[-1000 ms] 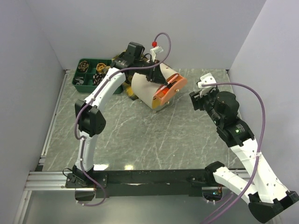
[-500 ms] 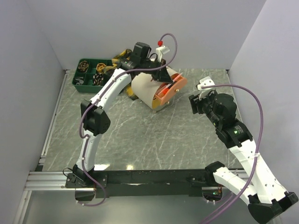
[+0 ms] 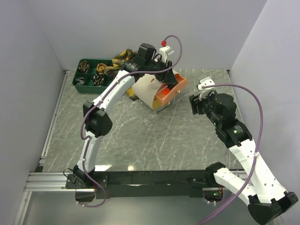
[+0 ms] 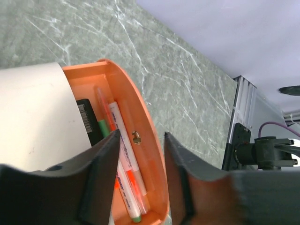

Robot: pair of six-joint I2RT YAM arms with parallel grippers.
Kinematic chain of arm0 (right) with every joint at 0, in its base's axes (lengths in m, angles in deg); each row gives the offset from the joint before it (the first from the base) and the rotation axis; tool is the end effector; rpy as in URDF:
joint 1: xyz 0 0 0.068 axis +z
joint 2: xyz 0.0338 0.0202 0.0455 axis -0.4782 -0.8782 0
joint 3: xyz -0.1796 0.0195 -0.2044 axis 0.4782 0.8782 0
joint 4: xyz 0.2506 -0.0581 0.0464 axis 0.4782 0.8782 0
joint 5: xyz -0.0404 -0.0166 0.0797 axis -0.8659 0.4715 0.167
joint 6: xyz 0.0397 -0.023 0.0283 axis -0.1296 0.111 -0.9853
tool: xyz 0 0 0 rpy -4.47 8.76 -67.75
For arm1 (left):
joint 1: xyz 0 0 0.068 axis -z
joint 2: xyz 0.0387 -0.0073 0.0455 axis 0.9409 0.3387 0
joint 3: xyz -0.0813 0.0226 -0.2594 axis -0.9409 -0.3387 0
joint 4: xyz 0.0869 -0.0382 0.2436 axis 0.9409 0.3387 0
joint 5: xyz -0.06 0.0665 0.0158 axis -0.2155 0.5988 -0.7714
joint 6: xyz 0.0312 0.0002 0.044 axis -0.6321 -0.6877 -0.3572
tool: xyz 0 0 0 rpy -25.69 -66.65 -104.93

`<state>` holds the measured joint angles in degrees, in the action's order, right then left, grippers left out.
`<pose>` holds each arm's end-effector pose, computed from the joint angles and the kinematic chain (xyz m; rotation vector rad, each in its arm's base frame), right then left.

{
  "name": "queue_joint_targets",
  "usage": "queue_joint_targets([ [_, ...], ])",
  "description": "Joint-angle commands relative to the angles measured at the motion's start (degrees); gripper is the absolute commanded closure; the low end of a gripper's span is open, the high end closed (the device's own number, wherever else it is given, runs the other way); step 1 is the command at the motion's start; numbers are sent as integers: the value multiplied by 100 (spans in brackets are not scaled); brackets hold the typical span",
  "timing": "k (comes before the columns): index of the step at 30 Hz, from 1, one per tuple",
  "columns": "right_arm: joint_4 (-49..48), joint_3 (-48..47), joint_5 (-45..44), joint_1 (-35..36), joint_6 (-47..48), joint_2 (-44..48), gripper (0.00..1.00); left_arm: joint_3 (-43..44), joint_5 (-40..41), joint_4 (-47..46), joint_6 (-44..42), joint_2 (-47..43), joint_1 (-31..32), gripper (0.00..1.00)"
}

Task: Sort the stationery into containers
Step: Place the pen in the drawer.

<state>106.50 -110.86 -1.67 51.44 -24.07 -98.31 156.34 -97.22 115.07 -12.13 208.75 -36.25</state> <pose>0.1669 0.0680 0.3818 -0.5367 1.7257 0.0444 0.4100 -0.3044 0.3686 0.8762 1.9492 -1.2188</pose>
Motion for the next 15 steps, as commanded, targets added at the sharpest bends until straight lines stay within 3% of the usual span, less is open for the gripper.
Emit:
queue_joint_targets([
  [1, -266, -77, 309, -72, -149, -129, 34, -449, 119, -582, 69, -1152, -55, 50],
  [3, -292, -121, 353, -72, -184, -200, 35, -847, 94, -1221, 316, -1670, -108, 45],
  [8, -608, -200, 915, -81, -395, -612, 49, -1630, 523, -1542, 151, -2498, -450, 43],
  [13, -898, -499, 1275, -99, -518, -1402, 83, -2638, 743, -1376, 28, -3394, -1100, 45],
  [15, -995, -622, 1285, -108, -536, -1596, 85, -3427, 980, -1410, -104, -3884, -1276, 44],
])
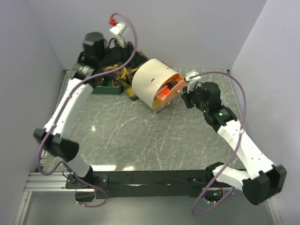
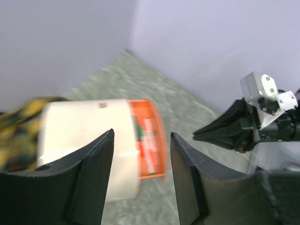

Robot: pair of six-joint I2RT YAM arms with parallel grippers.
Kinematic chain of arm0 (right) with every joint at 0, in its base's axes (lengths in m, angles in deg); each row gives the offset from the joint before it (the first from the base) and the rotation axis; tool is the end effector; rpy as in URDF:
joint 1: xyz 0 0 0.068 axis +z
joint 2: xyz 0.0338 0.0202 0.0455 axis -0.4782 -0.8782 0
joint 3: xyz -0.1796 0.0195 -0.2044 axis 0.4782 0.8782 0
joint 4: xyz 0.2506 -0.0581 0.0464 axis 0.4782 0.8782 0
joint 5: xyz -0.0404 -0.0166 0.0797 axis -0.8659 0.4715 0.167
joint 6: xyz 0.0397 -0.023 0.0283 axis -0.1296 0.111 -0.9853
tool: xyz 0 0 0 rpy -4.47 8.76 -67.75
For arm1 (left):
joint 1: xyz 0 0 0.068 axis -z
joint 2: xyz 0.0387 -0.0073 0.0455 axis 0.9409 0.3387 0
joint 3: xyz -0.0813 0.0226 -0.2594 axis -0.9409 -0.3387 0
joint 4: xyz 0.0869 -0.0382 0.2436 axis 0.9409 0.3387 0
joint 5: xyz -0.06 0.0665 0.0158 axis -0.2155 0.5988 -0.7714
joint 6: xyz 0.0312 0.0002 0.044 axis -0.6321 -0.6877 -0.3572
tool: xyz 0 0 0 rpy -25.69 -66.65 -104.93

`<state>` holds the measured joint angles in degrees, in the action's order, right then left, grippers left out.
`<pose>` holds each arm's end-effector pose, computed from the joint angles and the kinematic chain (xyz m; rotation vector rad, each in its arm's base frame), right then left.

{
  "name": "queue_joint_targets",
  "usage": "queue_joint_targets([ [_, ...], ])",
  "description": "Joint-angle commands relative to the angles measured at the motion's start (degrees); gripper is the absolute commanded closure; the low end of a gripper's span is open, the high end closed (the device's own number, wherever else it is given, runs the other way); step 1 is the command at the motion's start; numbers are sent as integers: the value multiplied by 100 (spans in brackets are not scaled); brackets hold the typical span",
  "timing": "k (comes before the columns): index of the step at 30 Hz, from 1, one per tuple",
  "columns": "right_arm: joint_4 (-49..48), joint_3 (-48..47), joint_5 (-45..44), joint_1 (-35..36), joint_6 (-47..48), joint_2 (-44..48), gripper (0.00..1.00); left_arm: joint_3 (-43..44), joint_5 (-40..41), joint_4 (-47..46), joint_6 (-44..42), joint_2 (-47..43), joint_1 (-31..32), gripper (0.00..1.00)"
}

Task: Sort the stationery into containers
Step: Place the pen in the drawer, then close the drawer in the storage box.

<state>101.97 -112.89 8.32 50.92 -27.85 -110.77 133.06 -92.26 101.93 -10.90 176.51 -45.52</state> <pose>0.2179 0.0939 0.3613 -0.6176 1.8134 0.2406 0.3275 -0.1738 0.4985 0.6729 1.6066 -1.0114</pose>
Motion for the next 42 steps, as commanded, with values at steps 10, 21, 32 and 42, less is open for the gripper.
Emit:
queue_joint_targets([
  [10, -982, -1069, 426, -134, -316, -1555, 86, -3995, 1047, -738, -87, -2623, -1237, 39],
  [21, -1026, -1746, 506, -126, -264, -2241, 85, -4585, 942, -808, -68, -2941, -1642, 37],
  [32, -1316, -1755, 716, -125, -527, -2715, 83, -4383, 1109, -975, 405, -2299, -1730, 33],
  [42, -1042, -1993, -83, -713, -527, -2172, 83, -4919, 1329, -932, 888, -2492, -1757, 30],
])
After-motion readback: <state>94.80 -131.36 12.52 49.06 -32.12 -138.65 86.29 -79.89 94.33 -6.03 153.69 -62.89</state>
